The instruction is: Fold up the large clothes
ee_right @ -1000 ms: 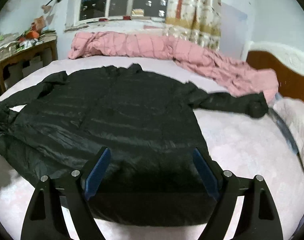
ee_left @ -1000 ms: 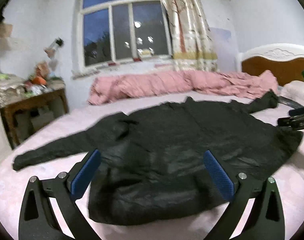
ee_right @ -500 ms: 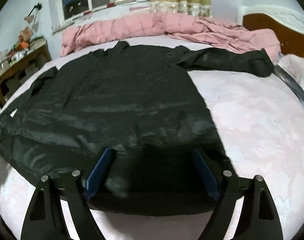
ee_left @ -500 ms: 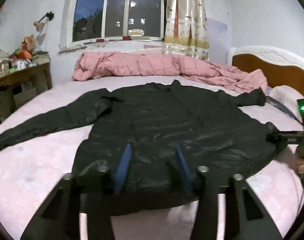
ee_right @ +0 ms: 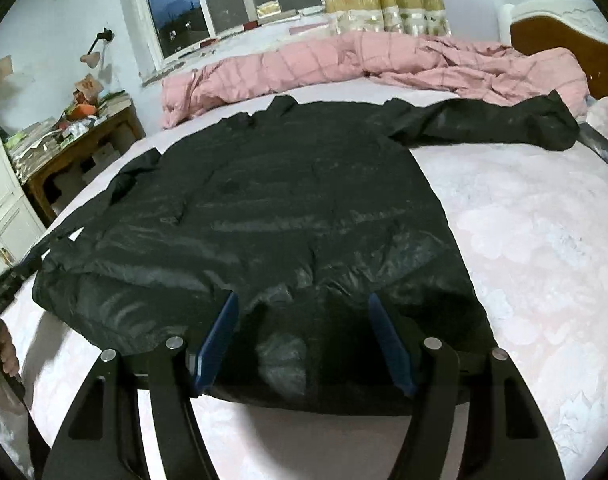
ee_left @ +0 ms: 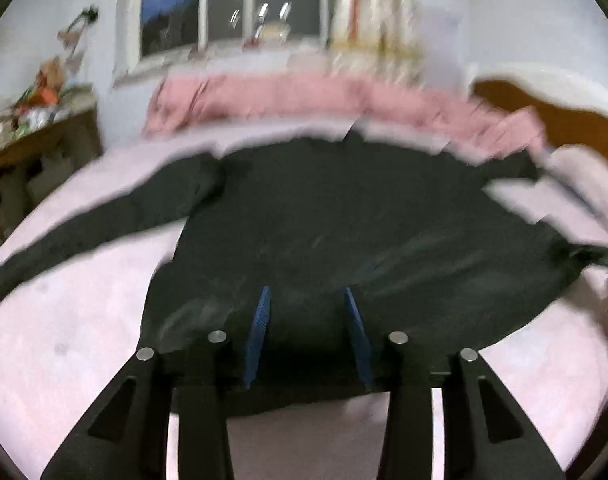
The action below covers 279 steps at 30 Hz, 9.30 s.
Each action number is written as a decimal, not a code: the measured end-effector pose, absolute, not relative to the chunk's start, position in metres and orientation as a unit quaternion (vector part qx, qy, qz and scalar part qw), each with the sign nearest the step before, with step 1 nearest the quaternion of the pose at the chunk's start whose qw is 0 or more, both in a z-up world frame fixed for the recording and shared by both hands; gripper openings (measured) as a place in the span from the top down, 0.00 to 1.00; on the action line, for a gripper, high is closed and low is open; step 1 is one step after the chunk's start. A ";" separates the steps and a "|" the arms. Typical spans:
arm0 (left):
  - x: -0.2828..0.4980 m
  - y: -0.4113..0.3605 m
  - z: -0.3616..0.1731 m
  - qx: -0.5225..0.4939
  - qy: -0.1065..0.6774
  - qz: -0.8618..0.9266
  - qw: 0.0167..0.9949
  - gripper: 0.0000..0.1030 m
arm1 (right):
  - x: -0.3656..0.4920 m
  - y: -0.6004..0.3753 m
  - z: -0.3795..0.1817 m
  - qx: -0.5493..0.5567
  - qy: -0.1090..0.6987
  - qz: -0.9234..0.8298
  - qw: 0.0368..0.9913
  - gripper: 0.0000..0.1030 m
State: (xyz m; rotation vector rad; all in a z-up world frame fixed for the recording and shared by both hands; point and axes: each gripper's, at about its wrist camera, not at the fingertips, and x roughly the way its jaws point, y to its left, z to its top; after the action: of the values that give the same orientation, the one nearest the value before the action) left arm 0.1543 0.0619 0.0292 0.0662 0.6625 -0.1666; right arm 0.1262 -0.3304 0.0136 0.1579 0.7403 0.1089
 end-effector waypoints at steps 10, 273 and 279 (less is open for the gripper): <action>0.156 0.089 0.033 0.005 0.319 -0.085 0.944 0.54 | 0.128 -0.348 0.014 0.050 0.356 -0.020 0.933 0.33; 0.381 0.147 -0.012 -0.378 0.385 -0.044 0.841 0.82 | 0.318 -0.181 0.067 -0.072 0.259 0.056 0.962 0.48; 0.356 0.122 0.044 -0.315 0.285 -0.079 0.902 0.86 | 0.312 -0.187 0.076 -0.059 0.248 0.063 0.965 0.48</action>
State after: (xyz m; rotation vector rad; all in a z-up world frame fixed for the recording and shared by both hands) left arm 0.3557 0.1221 0.0435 -0.6508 0.5895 -0.1637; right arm 0.3123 -0.1874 0.0756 -0.1203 0.5026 0.1284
